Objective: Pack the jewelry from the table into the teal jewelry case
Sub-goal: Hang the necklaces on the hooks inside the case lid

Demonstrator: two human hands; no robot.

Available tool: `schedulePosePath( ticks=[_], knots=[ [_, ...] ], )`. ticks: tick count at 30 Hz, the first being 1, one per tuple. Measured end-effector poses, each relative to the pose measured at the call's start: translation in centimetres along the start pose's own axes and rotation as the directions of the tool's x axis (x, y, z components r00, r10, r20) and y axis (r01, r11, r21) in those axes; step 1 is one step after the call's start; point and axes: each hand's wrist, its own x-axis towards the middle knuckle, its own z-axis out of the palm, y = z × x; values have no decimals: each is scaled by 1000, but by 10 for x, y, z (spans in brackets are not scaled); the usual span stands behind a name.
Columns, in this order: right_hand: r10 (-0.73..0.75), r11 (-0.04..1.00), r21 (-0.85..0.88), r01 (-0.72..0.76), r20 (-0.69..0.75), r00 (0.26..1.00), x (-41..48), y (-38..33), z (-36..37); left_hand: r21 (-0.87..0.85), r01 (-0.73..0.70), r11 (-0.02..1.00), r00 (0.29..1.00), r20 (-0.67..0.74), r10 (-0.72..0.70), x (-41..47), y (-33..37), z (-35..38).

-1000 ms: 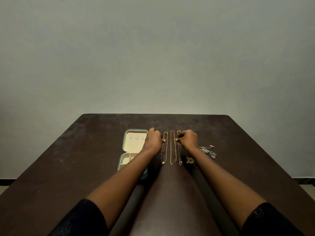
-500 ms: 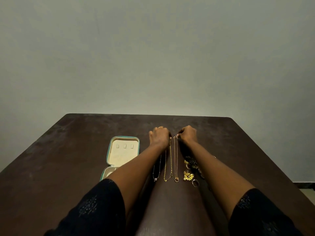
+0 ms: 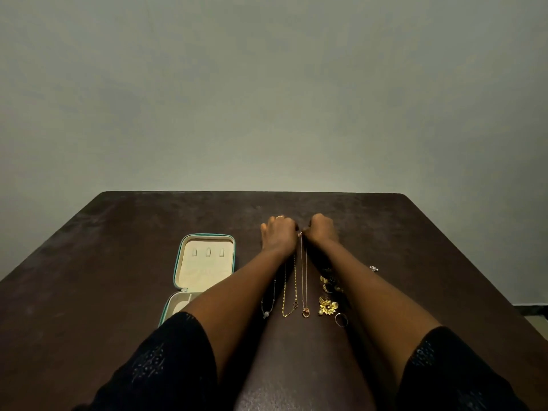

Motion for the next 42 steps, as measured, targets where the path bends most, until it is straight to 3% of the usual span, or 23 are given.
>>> schedulePosePath(
  ticks=[3,5,11,17,23,26,29,31,33,37,42],
  knots=[
    [-55,985,168,37,104,993,-1,2,-13,-126,23,992,999,35,-19,1,-1,-4],
    [-101,956,290,48,171,980,-6,0,-25,-298,76,951,994,93,-50,-1,0,-9],
    [-187,890,448,89,180,966,-34,-14,-56,-597,86,798,992,126,-12,-19,3,-27],
    [-147,766,643,-8,187,971,-65,-28,-82,-677,12,736,998,-40,-53,-43,0,-53],
    [-162,658,752,-41,195,967,-93,-47,-103,-798,-3,603,993,-72,-92,-63,3,-87],
    [-207,639,769,-3,177,962,-106,-58,-116,-913,45,406,994,-1,-114,-74,9,-106],
    [-229,590,807,15,149,962,-116,-70,-131,-972,195,129,976,180,-120,-86,14,-125],
    [-232,601,799,34,133,963,-122,-78,-142,-949,314,27,948,312,-70,-93,17,-136],
    [-238,624,779,59,117,964,-127,-85,-151,-905,425,15,905,424,-15,-99,19,-146],
    [-260,632,767,110,76,963,-137,-98,-167,-808,579,113,802,589,98,-108,20,-156],
    [-279,587,800,120,61,958,-149,-108,-175,-712,687,148,687,702,188,-121,21,-157]
  ],
)
